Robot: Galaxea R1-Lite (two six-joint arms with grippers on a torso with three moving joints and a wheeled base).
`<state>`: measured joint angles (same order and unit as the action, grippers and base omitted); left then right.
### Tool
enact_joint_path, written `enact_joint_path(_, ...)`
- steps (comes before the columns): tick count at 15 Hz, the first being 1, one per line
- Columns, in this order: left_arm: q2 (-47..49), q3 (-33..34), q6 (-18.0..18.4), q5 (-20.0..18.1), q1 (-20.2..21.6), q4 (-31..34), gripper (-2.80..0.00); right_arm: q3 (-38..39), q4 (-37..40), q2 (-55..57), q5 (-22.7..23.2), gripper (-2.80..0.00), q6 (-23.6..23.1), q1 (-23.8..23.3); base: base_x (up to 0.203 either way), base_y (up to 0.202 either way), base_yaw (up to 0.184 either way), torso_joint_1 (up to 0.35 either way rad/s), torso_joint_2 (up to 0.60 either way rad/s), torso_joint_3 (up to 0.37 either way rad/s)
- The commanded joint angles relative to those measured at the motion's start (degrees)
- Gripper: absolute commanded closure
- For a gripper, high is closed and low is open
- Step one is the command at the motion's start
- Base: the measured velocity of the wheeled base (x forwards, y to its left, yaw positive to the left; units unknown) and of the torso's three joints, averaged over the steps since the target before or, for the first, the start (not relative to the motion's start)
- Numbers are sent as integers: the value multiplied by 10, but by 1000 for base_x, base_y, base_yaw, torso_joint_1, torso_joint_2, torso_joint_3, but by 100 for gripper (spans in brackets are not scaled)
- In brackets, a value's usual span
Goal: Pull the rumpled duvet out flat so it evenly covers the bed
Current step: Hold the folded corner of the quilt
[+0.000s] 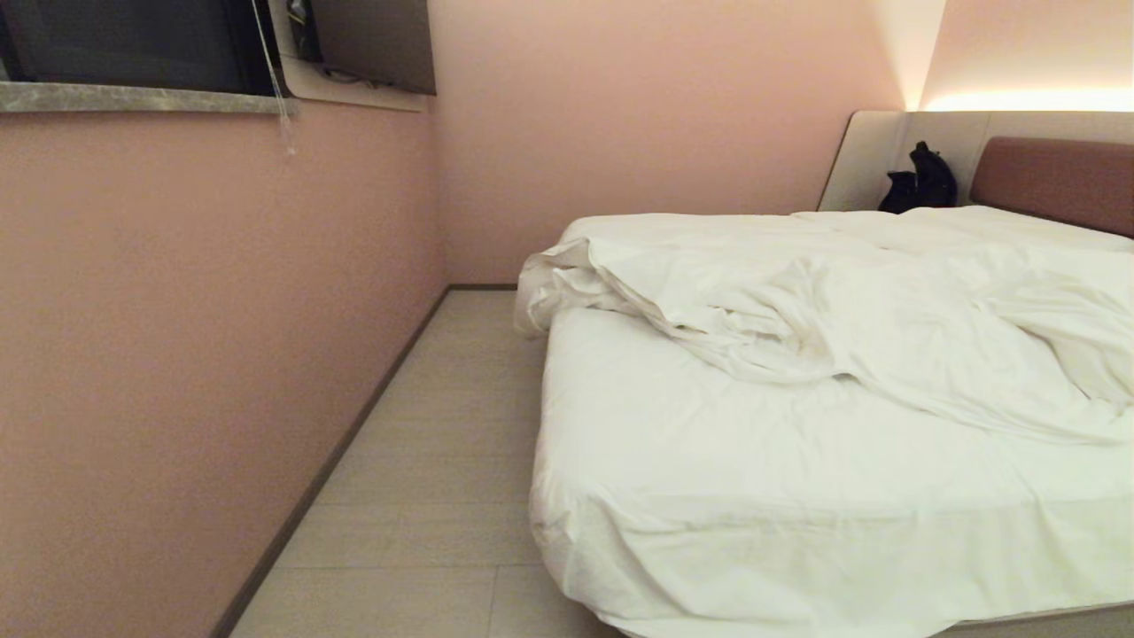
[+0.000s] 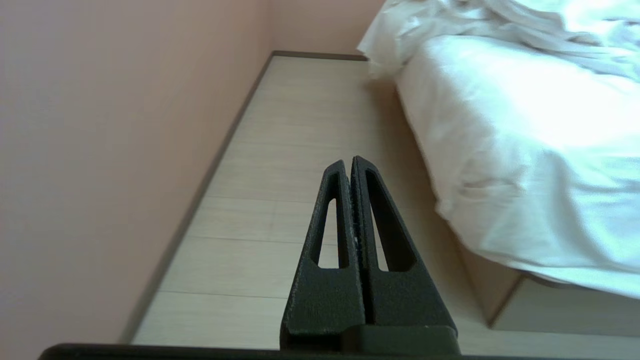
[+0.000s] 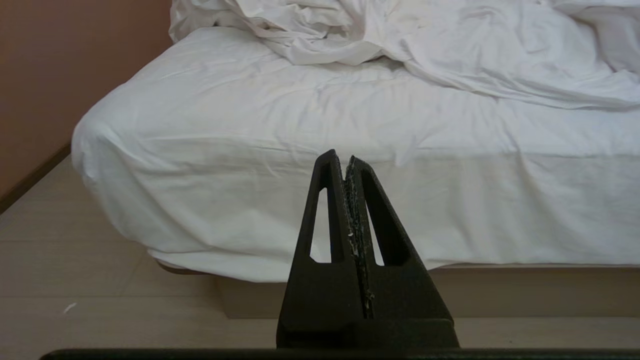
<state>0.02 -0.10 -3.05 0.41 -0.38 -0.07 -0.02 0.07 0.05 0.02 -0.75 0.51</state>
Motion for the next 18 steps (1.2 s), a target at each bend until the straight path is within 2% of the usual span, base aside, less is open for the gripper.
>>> enact_joint_path(1,0,0,0,0,0,0,0,0,0,0,0,0,0,0,0,-190,2,2,1,2)
enact_joint_path(18,0,0,2,-1,0,1,0,0,-1,0,1,0,0,0,0,-193,0,2,2,3)
